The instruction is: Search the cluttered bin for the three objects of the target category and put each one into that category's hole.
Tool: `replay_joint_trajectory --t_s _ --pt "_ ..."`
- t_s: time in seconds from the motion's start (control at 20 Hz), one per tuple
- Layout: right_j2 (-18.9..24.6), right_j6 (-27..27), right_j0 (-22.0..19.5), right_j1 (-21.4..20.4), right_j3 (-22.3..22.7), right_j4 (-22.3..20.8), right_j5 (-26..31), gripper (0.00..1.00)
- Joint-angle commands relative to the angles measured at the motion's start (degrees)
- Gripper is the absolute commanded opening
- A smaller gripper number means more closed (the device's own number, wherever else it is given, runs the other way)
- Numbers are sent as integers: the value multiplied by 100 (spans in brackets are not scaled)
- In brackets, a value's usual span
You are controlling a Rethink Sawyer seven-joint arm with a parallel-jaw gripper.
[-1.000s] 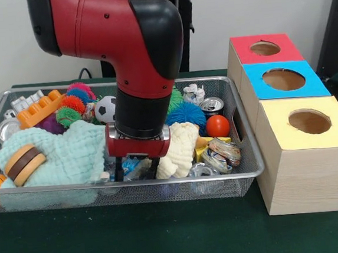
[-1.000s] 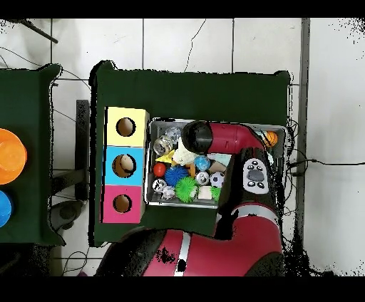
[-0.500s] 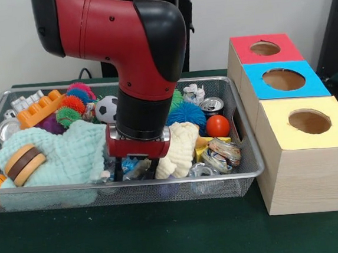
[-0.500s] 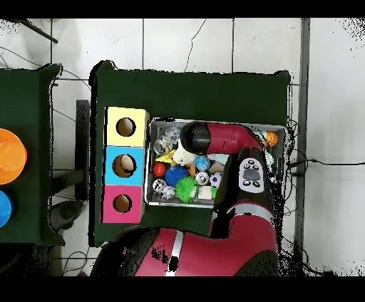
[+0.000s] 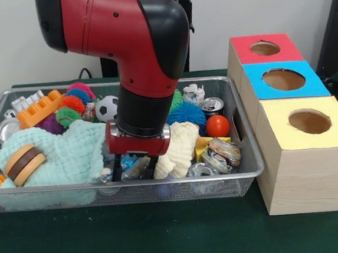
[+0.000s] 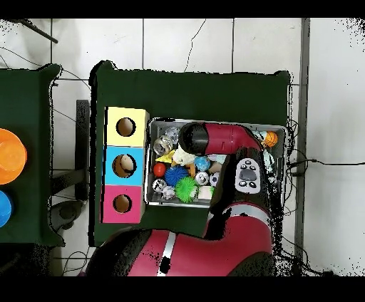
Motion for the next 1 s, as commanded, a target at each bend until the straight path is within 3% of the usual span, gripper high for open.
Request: replay_joint_trajectory --t_s 0.05,0.45,0.7,1.0 --pt "-10 858 36 -6 295 80 513 100" --pt "-128 949 94 -73 434 78 355 100" --pt "-168 984 116 -231 754 66 194 100" --pt "-216 1036 200 -175 719 91 225 100"
